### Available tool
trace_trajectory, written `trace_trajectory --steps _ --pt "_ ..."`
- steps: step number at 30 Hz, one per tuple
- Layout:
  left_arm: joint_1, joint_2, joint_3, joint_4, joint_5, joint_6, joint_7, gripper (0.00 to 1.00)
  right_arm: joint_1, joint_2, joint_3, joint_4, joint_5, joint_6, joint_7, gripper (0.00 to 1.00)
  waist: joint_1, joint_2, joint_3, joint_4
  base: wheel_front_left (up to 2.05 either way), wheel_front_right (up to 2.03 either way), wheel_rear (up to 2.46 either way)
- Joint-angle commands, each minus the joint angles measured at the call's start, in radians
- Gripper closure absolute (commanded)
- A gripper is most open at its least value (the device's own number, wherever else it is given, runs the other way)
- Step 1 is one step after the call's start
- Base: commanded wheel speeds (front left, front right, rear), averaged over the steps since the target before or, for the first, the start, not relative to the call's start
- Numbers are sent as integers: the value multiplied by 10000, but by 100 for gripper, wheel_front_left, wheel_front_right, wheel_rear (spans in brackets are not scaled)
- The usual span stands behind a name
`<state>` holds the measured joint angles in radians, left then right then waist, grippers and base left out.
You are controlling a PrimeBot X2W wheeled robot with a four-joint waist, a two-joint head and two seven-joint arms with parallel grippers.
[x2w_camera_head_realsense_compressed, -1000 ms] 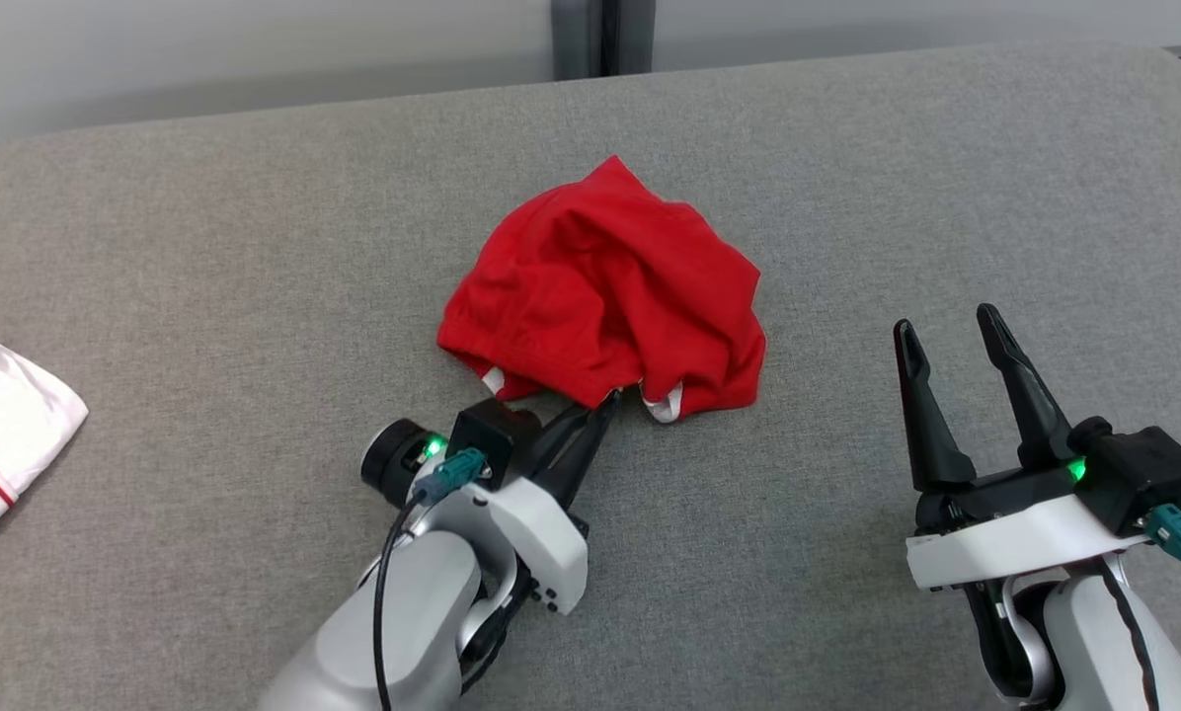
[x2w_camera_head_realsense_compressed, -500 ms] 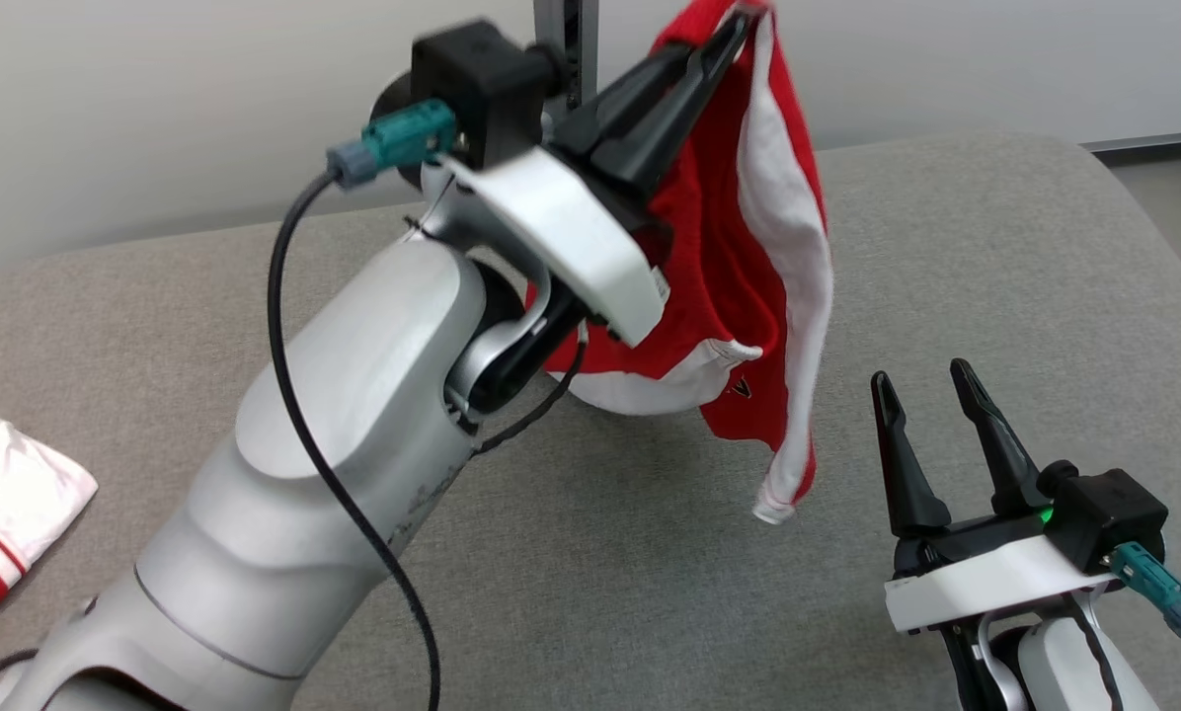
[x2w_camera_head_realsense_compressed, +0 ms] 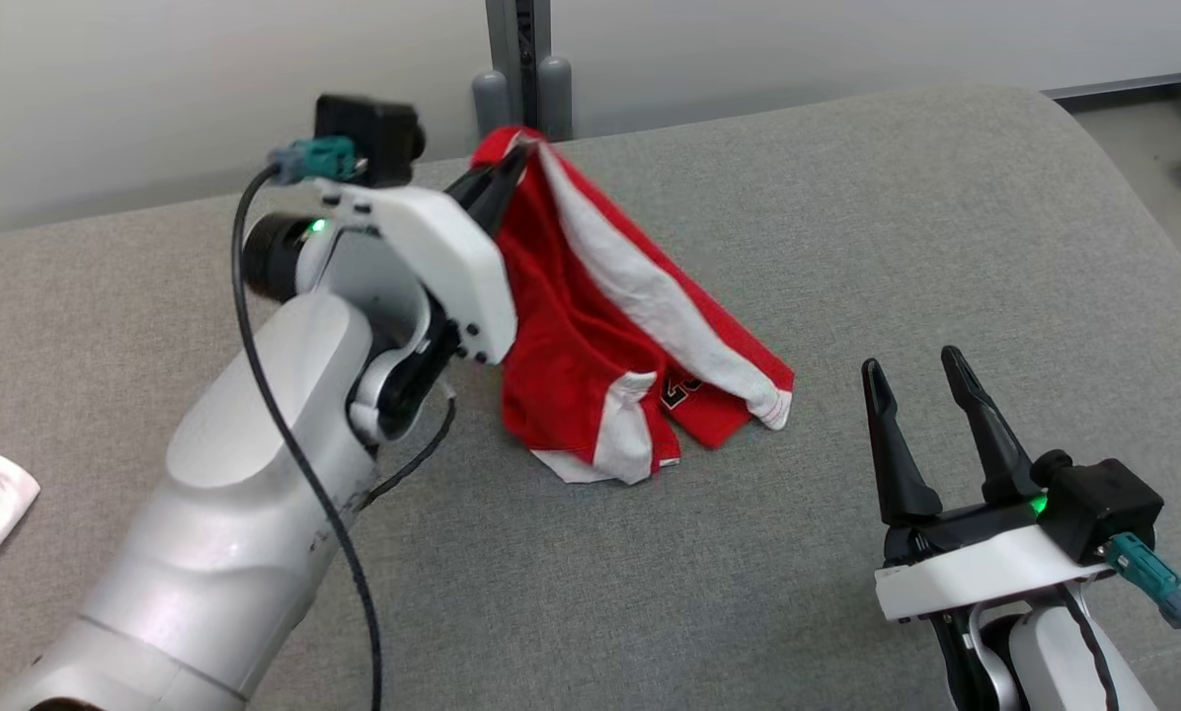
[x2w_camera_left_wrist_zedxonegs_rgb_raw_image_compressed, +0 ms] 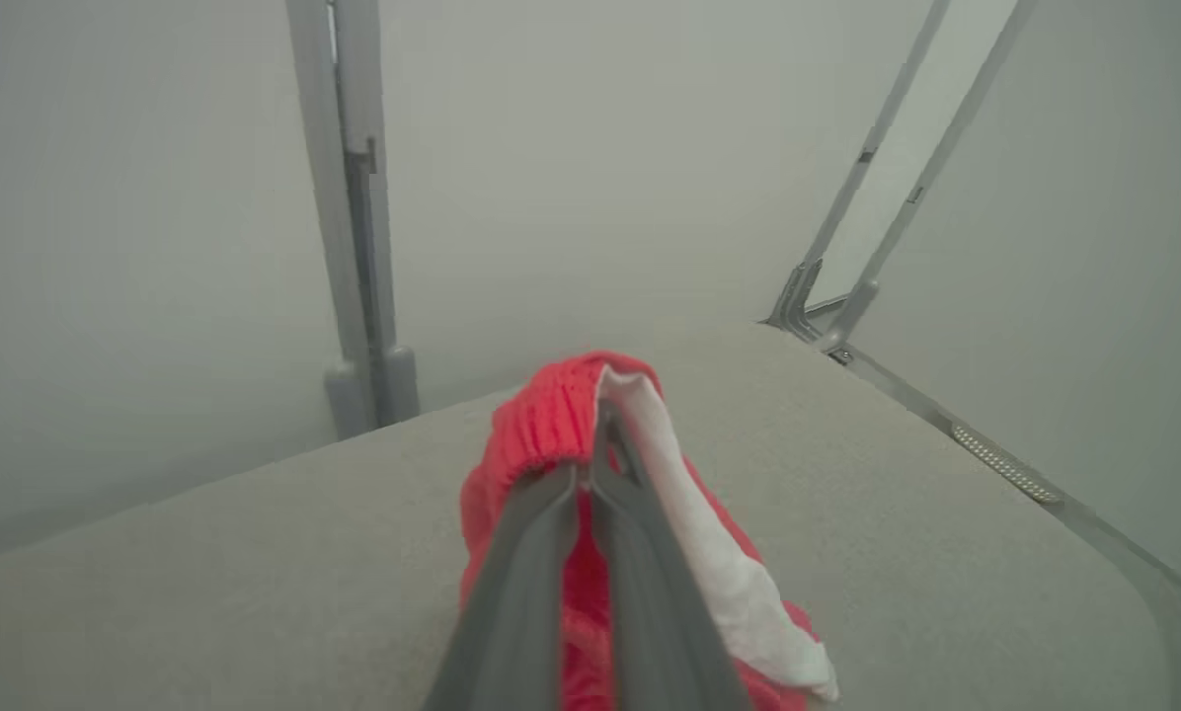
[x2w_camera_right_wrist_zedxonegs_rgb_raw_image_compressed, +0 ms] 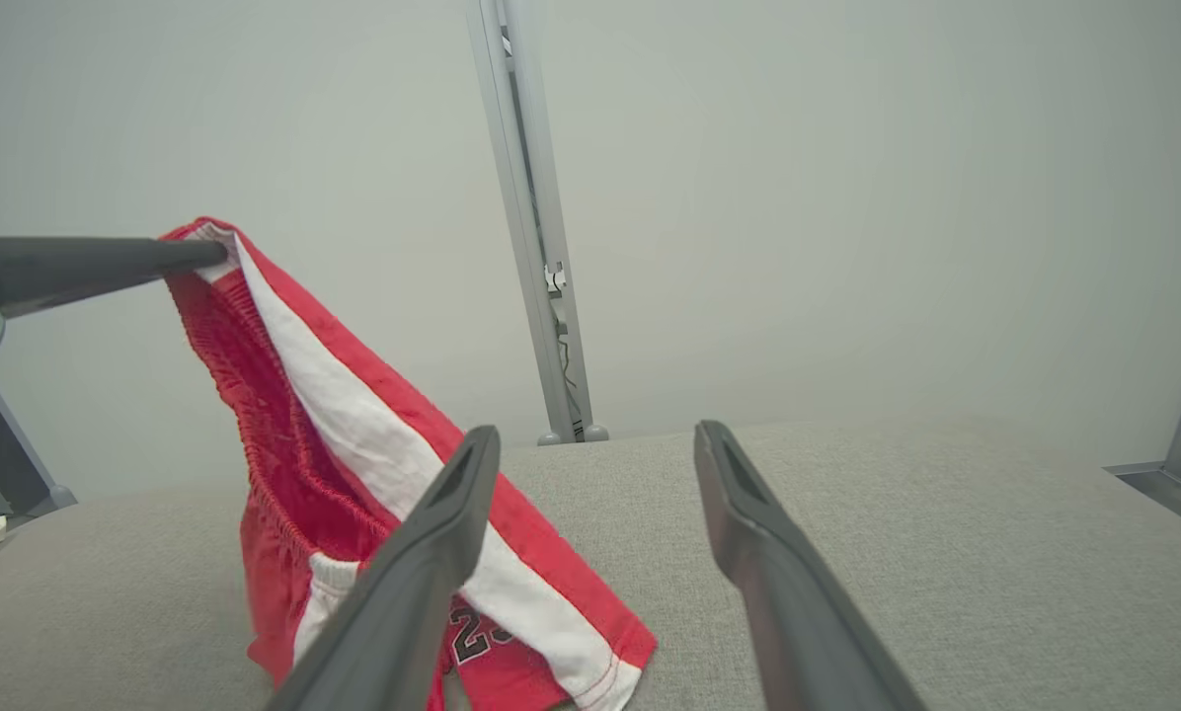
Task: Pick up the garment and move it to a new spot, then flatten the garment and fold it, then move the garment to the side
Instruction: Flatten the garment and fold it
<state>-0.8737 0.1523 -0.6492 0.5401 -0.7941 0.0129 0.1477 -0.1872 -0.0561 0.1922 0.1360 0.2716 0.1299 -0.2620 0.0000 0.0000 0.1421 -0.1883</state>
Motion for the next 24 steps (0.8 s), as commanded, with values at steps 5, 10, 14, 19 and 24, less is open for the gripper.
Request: trace_trajectory --steps 5,10,14,19,24 --pt "912 409 384 1181 -244 113 -732 100 -168 14 -27 -68 -7 16 -60 0 0 0 153 10 0 0 0" --pt "1954 595 662 1903 -542 171 -1333 100 -93 19 -55 -118 -107 16 -58 0 0 0 180 179 0 0 0" --pt "2592 849 805 2291 -531 394 -1802 100 29 4 -21 -94 -141 16 -58 0 0 0 233 431 0 0 0" --pt "3126 892 775 2530 -662 222 -1996 100 65 -75 51 -26 -154 16 -58 0 0 0 246 749 0 0 0" --pt "3381 1119 610 2385 -532 -100 -2171 0 14 -195 156 54 -80 16 -58 0 0 0 189 944 0 0 0"
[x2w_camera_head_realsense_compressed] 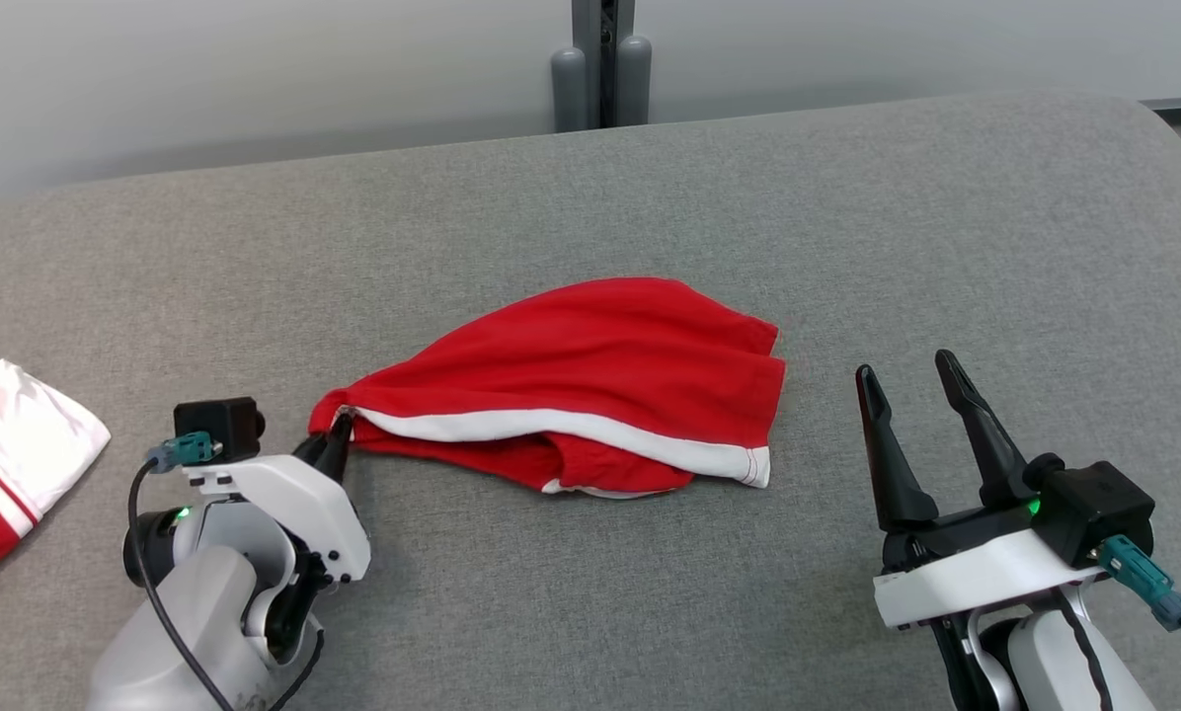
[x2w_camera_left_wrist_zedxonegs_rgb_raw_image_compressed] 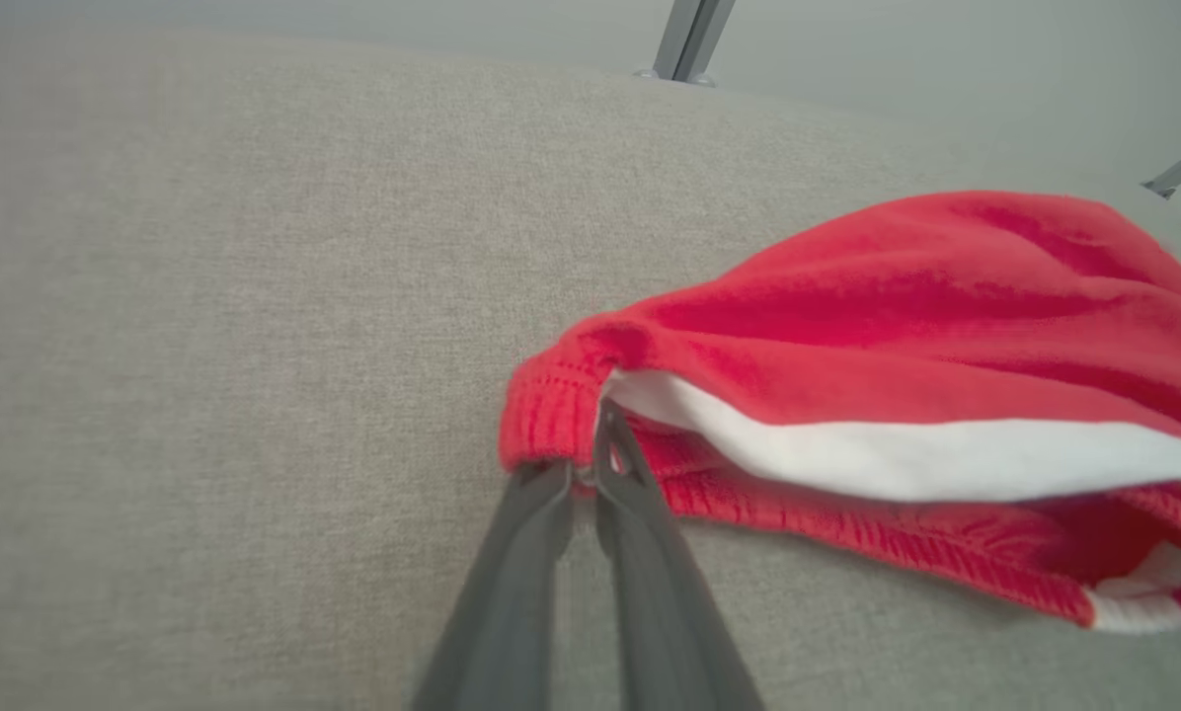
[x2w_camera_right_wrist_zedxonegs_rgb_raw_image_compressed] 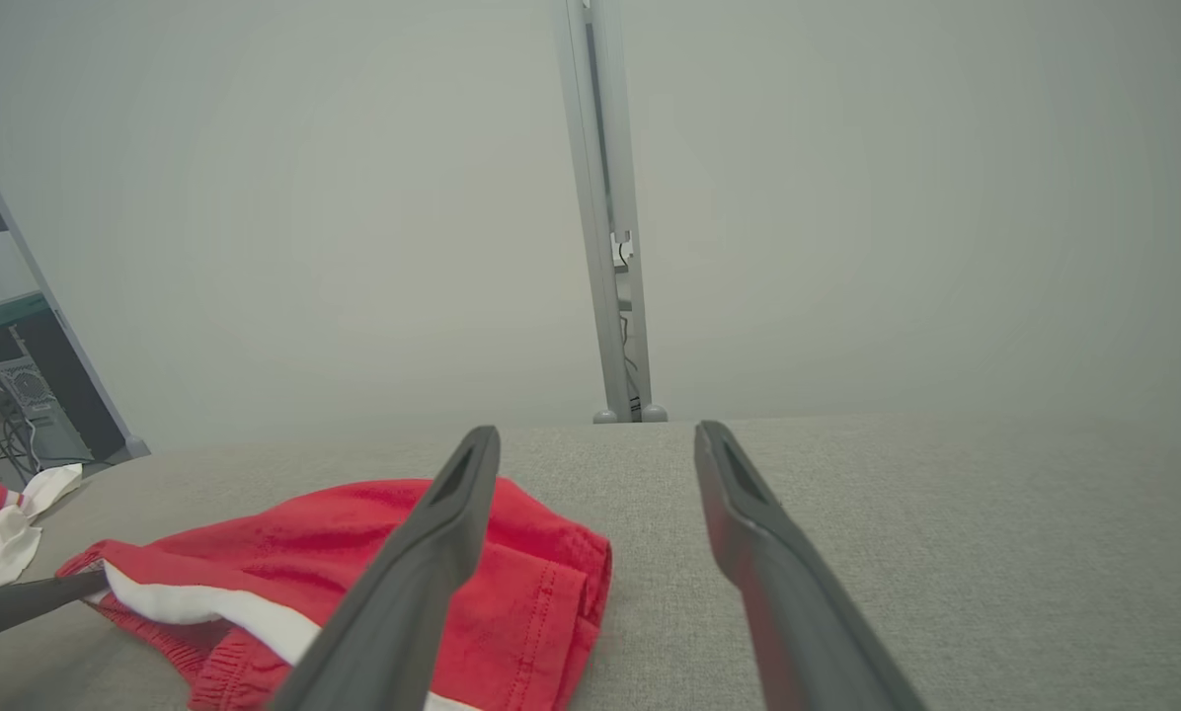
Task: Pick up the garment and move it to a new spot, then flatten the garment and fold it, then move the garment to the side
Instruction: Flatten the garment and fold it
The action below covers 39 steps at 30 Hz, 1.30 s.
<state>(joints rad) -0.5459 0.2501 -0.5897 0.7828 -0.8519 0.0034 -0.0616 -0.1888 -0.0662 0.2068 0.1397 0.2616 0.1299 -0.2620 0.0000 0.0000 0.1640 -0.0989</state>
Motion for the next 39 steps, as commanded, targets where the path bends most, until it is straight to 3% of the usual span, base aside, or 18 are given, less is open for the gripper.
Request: trace_trajectory --steps 1,9,15,18,22,25,28,34,39 --pt "115 197 6 -115 115 5 -160 0 28 -107 33 33 36 16 -58 0 0 0 -47 70 0 0 0" --pt "736 573 2 -803 265 264 -613 0 167 -87 236 137 70 16 -58 0 0 0 -274 22 0 0 0" --pt "1699 731 705 -2328 378 830 -1878 0 365 -32 453 110 128 16 -58 0 0 0 -406 -7 0 0 0" --pt "2255 469 1696 -3594 726 1204 -2026 0 443 -15 503 87 100 16 -58 0 0 0 -482 67 0 0 0" --pt "3494 -440 3525 -5436 1963 1441 -2029 0 607 18 656 88 57 16 -47 0 0 0 -650 134 0 0 0" --pt "4364 -1329 4755 -6531 2965 1175 -2030 0 801 33 786 106 67 16 -40 0 0 0 -853 138 0 0 0" --pt "5080 -1791 5586 -7191 3753 739 -2031 0 943 52 859 104 79 16 -38 0 0 0 -1050 134 0 0 0" --pt "6029 -1974 5834 -7688 4915 294 -2033 0 1354 -54 878 160 117 16 -38 0 0 0 -1354 145 0 0 0" --pt "6690 -1986 5514 -7934 5473 756 -2034 0 1989 -73 615 31 124 16 -38 0 0 0 -1619 258 0 0 0"
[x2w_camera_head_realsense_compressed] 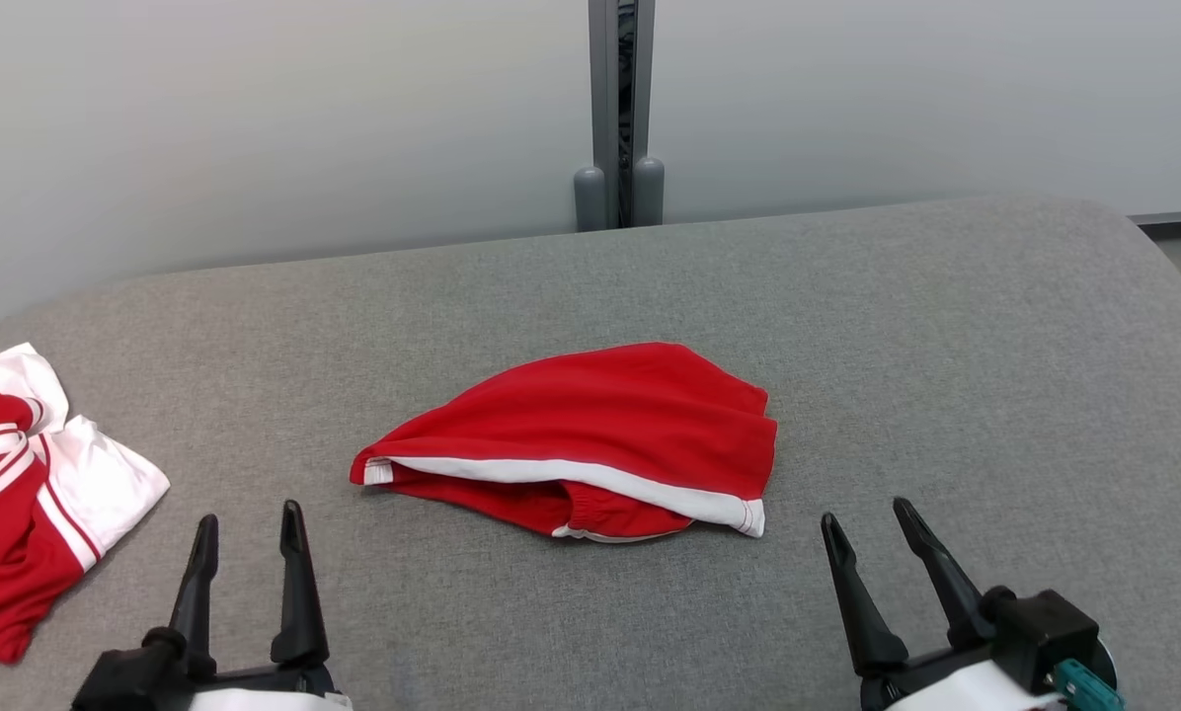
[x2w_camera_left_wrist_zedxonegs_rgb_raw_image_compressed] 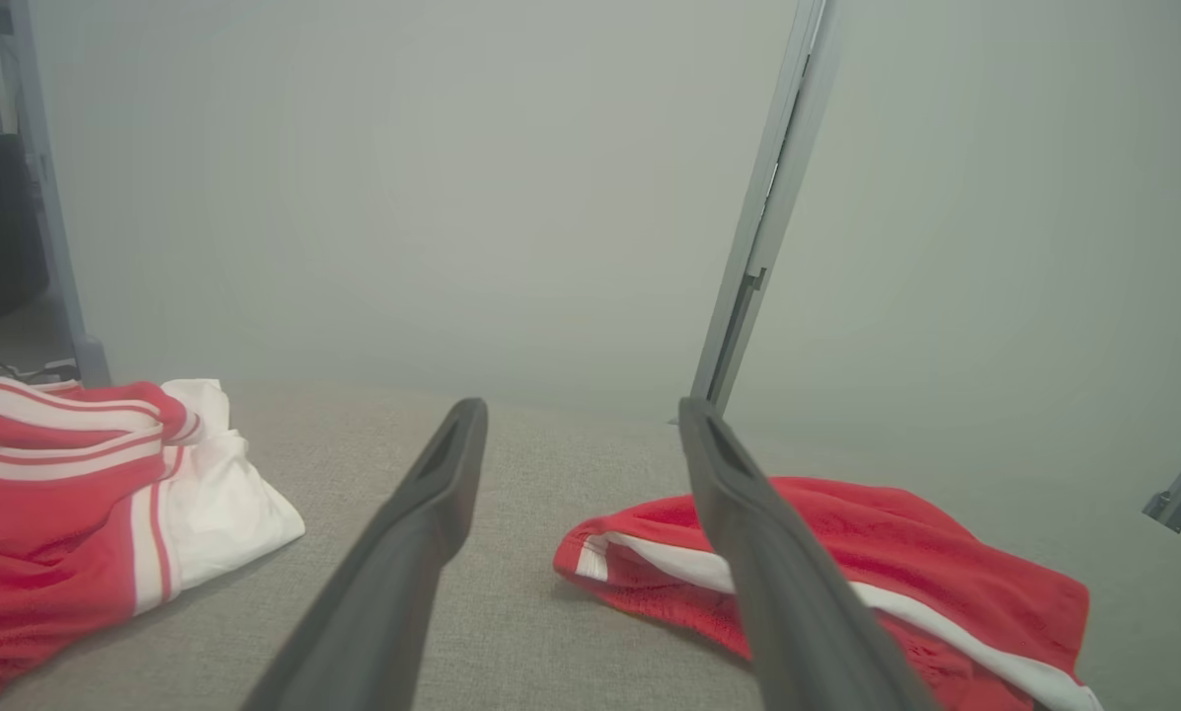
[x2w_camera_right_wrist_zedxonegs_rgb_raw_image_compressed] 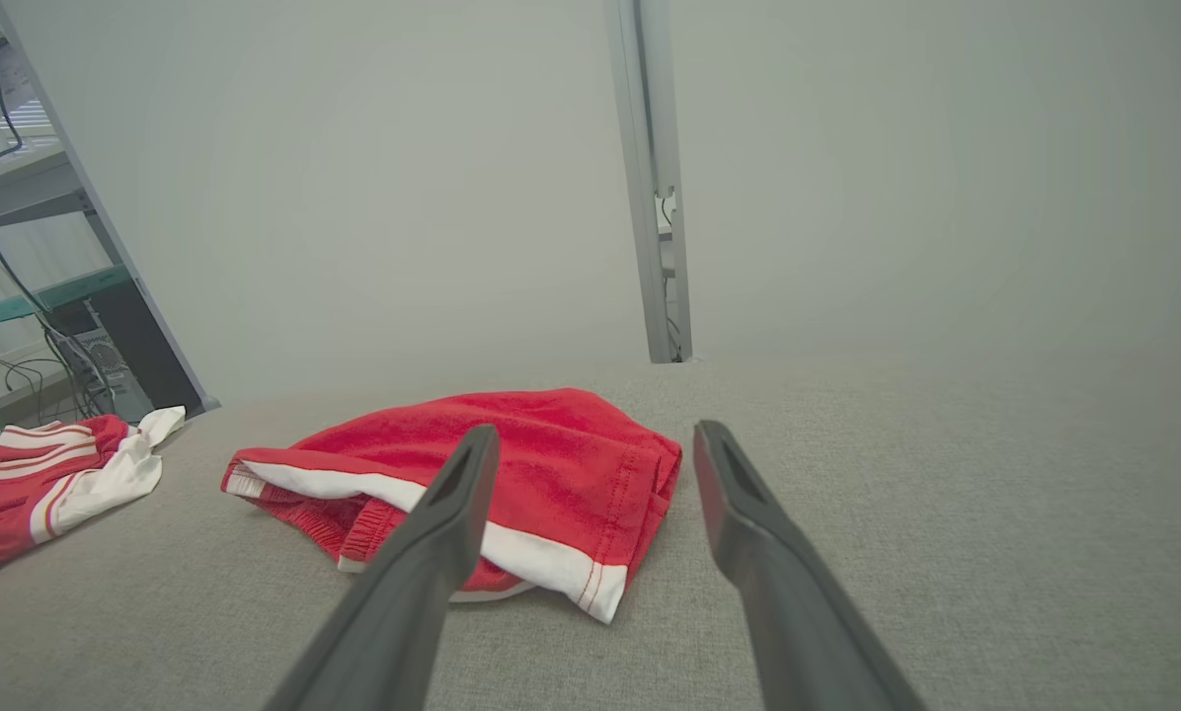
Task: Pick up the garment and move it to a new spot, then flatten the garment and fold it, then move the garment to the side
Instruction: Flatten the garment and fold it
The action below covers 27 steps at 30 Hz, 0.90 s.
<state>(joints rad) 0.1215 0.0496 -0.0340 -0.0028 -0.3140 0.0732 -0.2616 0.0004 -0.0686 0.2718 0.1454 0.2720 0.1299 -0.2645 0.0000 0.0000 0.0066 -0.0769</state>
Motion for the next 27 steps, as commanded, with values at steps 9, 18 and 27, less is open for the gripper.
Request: trace_trajectory --steps 9,18,27 --pt "416 27 -625 129 272 285 -34 0 233 23 -135 -161 -76 16 -13 0 0 0 -114 50 0 0 0" --pt "211 24 -662 581 130 246 -35 0 220 80 -130 -185 -47 16 -13 0 0 0 -72 -11 0 0 0" --pt "-295 27 -1031 1791 -482 8 -33 0 148 71 -109 -162 -63 16 -13 0 0 0 79 -7 0 0 0"
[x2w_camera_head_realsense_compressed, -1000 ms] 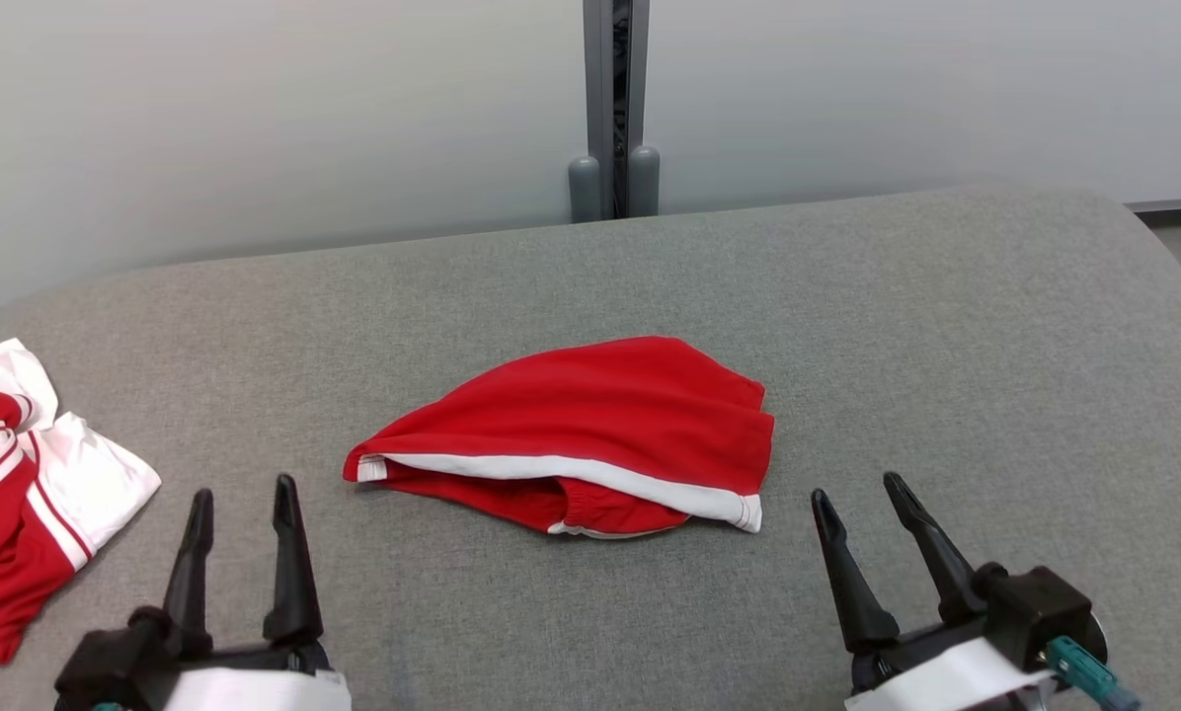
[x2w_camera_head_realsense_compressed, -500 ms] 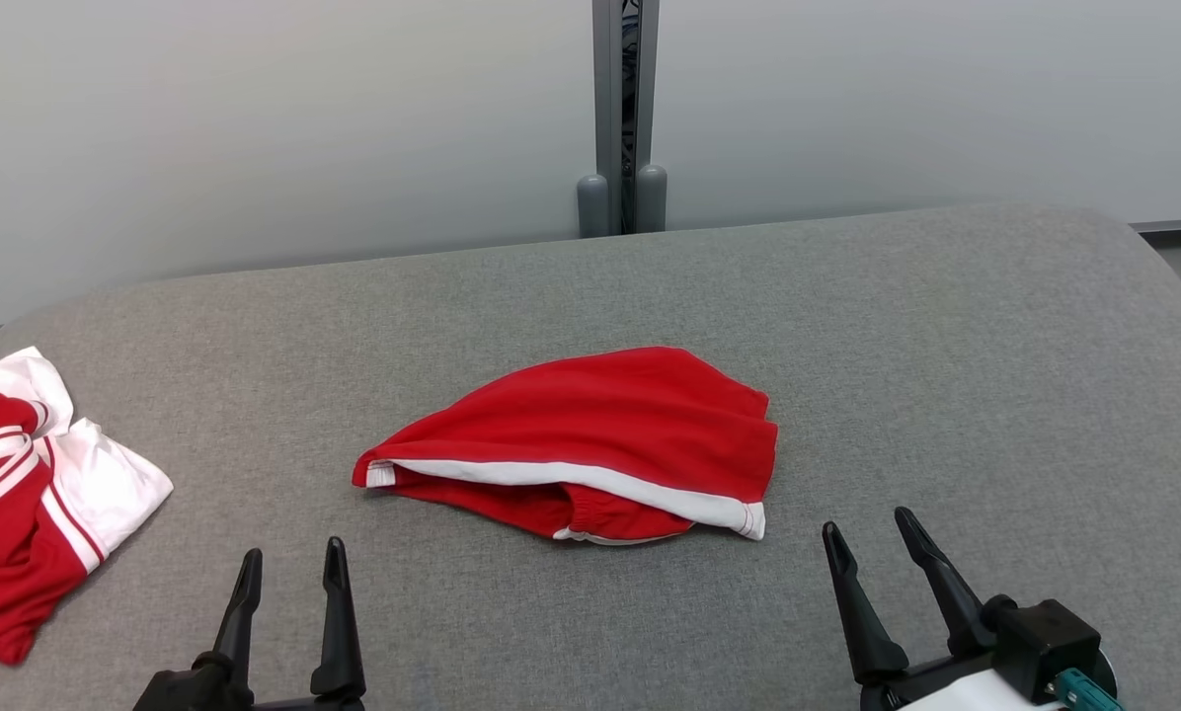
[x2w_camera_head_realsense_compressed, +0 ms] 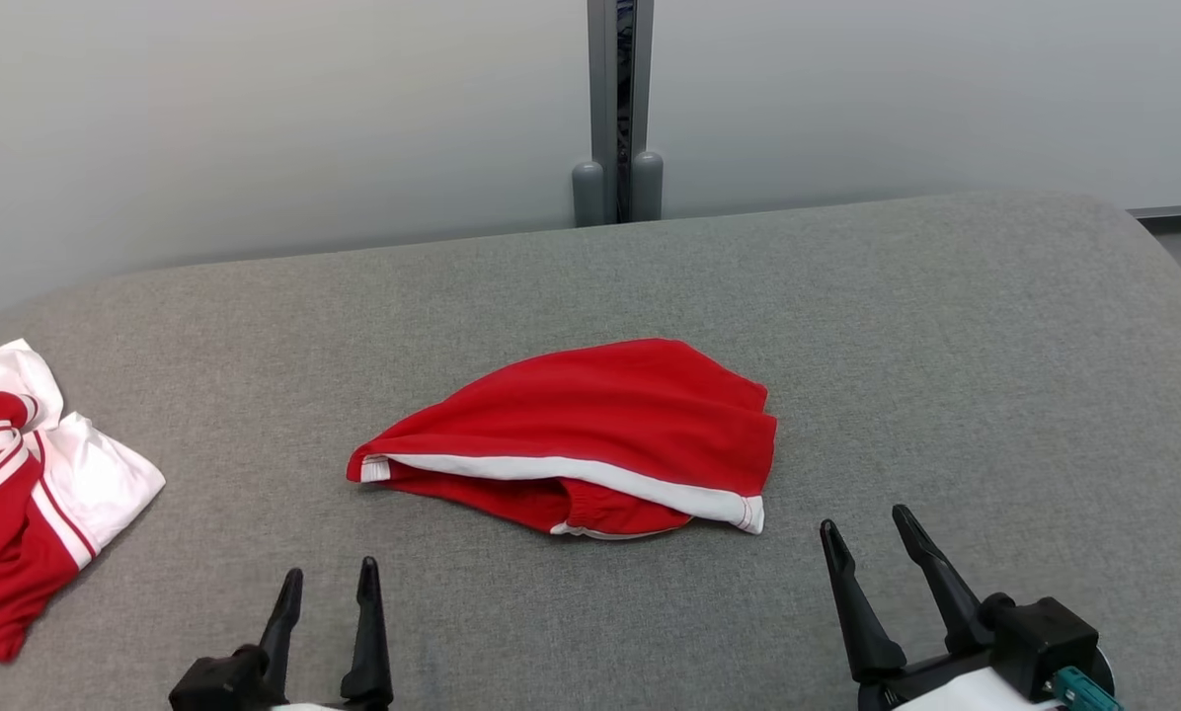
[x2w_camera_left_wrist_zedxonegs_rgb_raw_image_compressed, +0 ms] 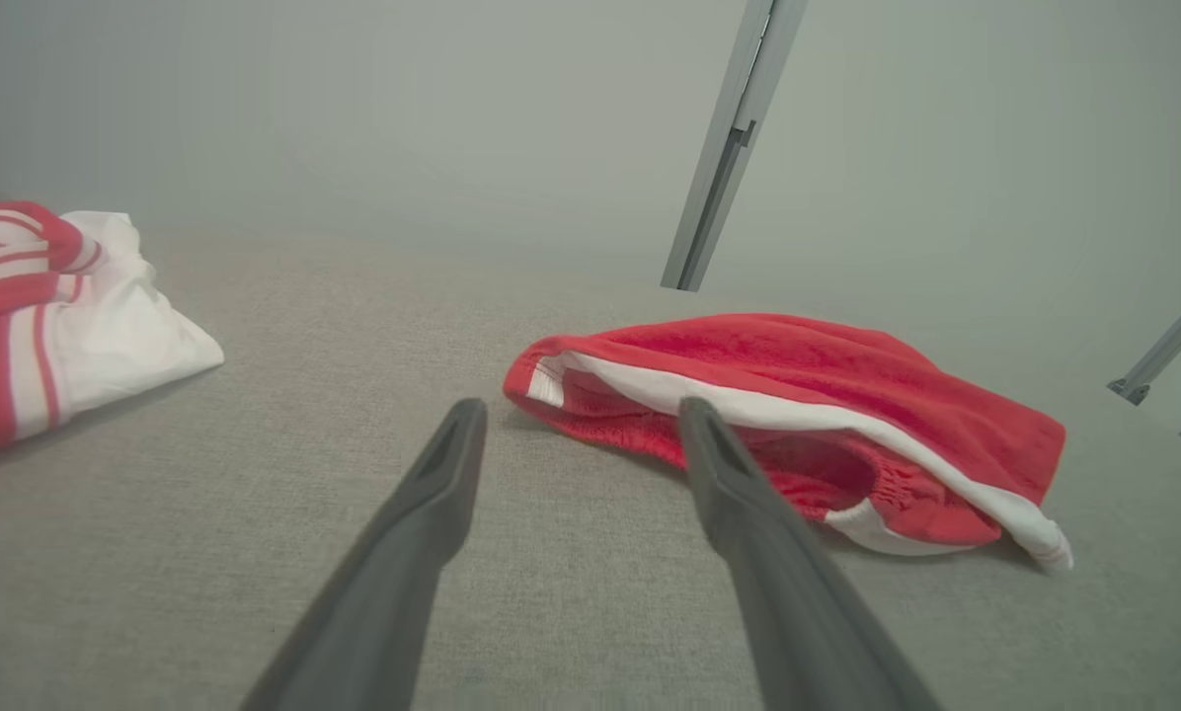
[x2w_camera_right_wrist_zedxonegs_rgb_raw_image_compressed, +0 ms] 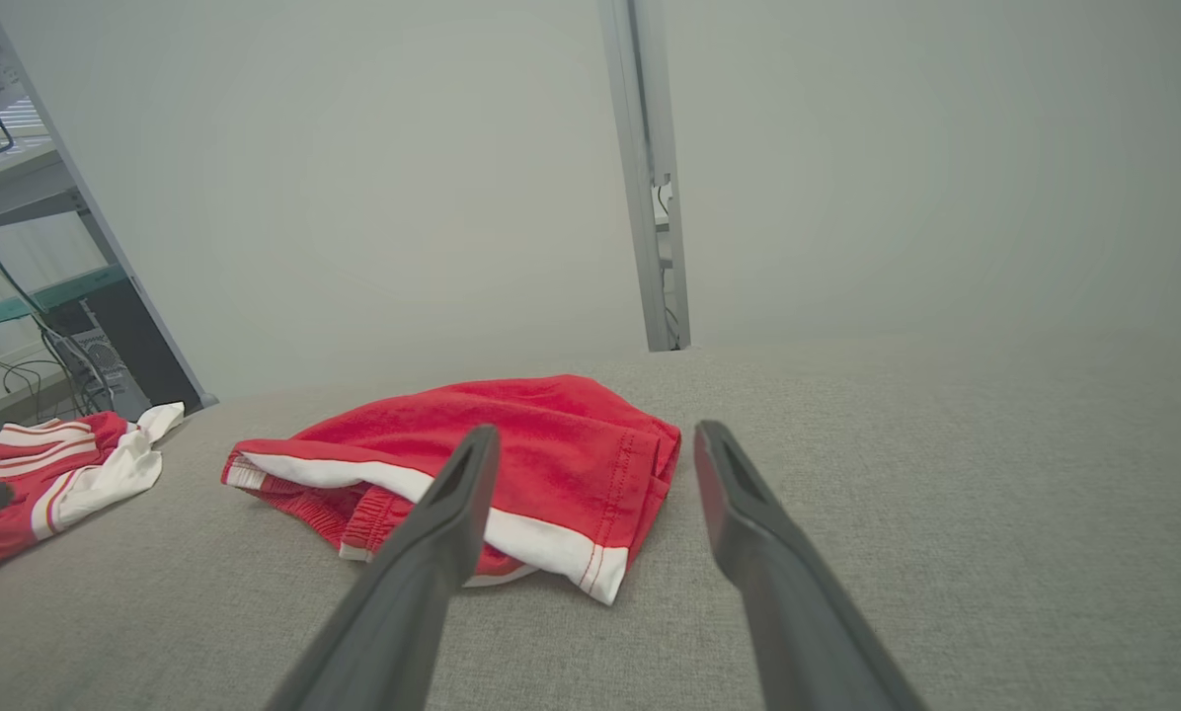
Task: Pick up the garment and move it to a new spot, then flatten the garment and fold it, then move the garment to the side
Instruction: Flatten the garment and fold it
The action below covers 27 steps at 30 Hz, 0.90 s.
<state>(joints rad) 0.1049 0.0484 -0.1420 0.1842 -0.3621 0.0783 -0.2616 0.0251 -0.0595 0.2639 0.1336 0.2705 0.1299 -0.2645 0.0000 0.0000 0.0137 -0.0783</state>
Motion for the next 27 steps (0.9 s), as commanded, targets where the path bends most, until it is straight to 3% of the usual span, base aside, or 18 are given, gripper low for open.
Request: trace_trajectory --steps 1,16,27 --pt "-273 37 -19 136 -73 -67 -35 0 -126 -44 -2 -14 -59 16 -13 0 0 0 42 15 0 0 0" --pt "-3871 33 -906 4362 -1339 -152 -35 0 -906 -276 227 -81 -39 16 -13 0 0 0 1307 -25 0 0 0" --pt "-5137 41 -1005 5773 -1740 238 -35 0 -1215 -370 275 -100 -3 16 -13 0 0 0 1723 -154 0 0 0"
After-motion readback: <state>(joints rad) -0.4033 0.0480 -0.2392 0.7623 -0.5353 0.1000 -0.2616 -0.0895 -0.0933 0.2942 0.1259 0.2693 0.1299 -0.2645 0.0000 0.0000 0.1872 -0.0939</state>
